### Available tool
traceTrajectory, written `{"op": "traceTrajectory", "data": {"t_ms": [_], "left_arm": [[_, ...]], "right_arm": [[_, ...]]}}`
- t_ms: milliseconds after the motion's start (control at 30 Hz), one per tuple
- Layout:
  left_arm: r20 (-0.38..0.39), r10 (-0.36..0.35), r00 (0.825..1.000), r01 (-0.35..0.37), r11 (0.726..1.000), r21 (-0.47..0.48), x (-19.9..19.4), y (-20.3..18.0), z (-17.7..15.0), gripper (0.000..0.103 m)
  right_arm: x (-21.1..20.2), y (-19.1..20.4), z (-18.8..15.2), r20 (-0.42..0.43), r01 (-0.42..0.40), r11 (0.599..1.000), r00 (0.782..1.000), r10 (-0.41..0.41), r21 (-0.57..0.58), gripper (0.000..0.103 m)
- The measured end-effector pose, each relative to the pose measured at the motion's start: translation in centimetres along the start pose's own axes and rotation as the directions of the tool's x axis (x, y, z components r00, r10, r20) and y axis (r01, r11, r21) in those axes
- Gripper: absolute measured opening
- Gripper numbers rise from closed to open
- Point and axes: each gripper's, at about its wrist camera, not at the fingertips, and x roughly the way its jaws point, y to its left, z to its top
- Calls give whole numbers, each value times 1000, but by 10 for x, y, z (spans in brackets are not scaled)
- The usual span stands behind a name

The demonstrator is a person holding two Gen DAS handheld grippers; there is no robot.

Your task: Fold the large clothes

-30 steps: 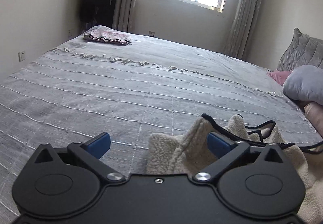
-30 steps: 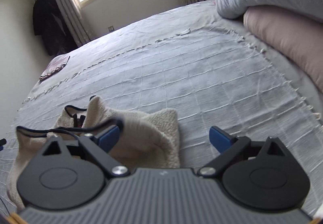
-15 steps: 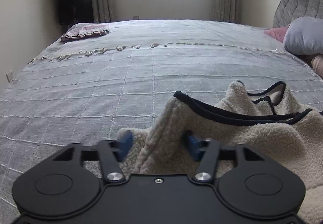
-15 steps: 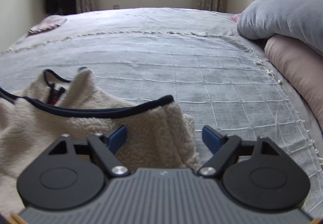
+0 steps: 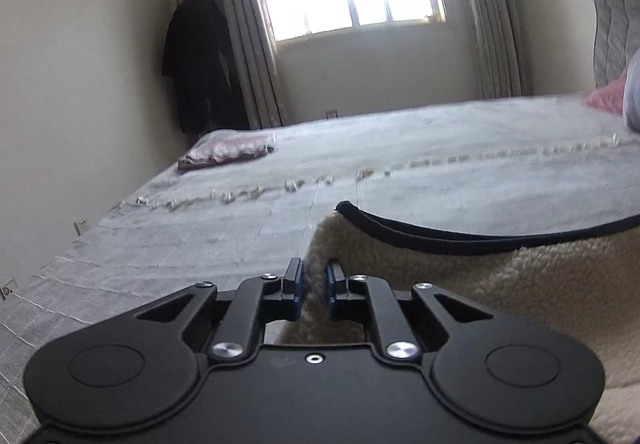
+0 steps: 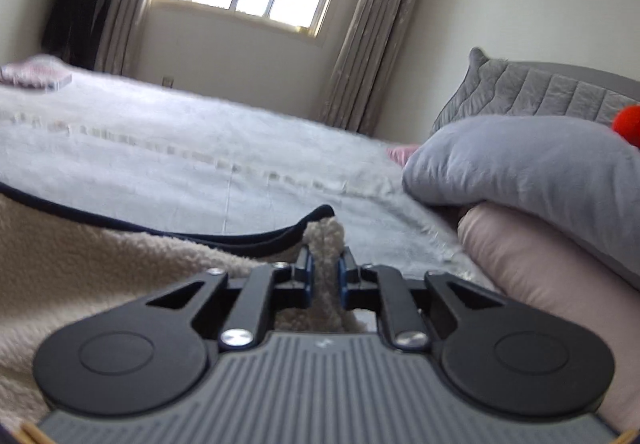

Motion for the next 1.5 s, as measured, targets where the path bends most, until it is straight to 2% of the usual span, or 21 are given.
{"op": "traceTrajectory", "data": {"t_ms": [100,133,267,333,367,400,433,500,533,600,667,767,900,933,1000,1033,1067,1167,1233,1400,1500], "left_arm": [[-192,-1,981,8,999,35,47,-12,-24,17],[-184,8,983,-1,999,40,50,-13,-22,17],[-207,18,978,-4,998,67,55,-14,-20,19],[-204,26,979,-11,997,73,50,-13,-19,24],[-202,29,979,-13,997,78,45,-15,-16,36],[-209,24,978,-9,997,73,39,-10,-12,51],[-219,17,976,-5,998,56,31,-2,-9,57],[-234,-40,971,34,999,-29,11,20,-3,71],[-250,-104,963,88,993,-75,-2,32,-3,75],[-290,-218,932,183,973,-143,-27,52,-6,92],[-305,-297,905,246,949,-195,-52,71,-15,96],[-365,-386,847,308,917,-253,-79,92,-34,96],[-387,-473,792,327,863,-385,-105,119,-64,96],[-389,-504,771,333,840,-428,-107,123,-72,96],[-395,-597,698,366,772,-520,-106,130,-91,96],[-392,-641,660,370,731,-573,-104,131,-102,96],[-379,-668,640,359,697,-621,-102,131,-110,96],[-315,-682,660,365,657,-659,-105,123,-116,95],[-298,-680,670,379,659,-650,-108,114,-116,95],[-271,-665,696,360,650,-670,-123,106,-113,55],[-247,-636,731,354,663,-660,-145,108,-100,48]], "right_arm": [[49,27,-36,-154,-20,998,988,10,-66,12],[65,35,-44,-230,-34,995,973,11,-95,12],[75,42,-42,-262,-28,990,965,-10,-139,13],[71,42,-42,-257,-24,990,966,-12,-139,15],[68,40,-40,-255,-22,989,967,-16,-143,18],[63,38,-37,-253,-21,989,967,-16,-144,31],[56,32,-34,-259,-15,991,966,-19,-130,40],[38,13,-26,-289,-22,999,957,7,-49,70],[24,-2,-23,-299,-60,998,952,63,18,73],[1,-31,-24,-305,-170,975,930,206,141,85],[-22,-57,-33,-315,-238,938,896,312,251,85],[-53,-83,-53,-319,-286,888,857,405,361,89],[-88,-95,-79,-309,-366,833,804,507,415,92],[-95,-96,-86,-319,-371,832,797,513,413,92],[-103,-95,-102,-341,-364,827,783,521,429,92],[-105,-96,-109,-331,-362,811,778,534,459,92],[-105,-99,-116,-309,-355,782,773,554,513,92],[-97,-102,-133,-271,-324,695,752,600,642,92],[-96,-98,-135,-258,-320,696,765,590,642,91],[-110,-104,-129,-231,-323,686,777,585,652,46],[-131,-105,-117,-208,-337,708,800,563,620,40]]}}
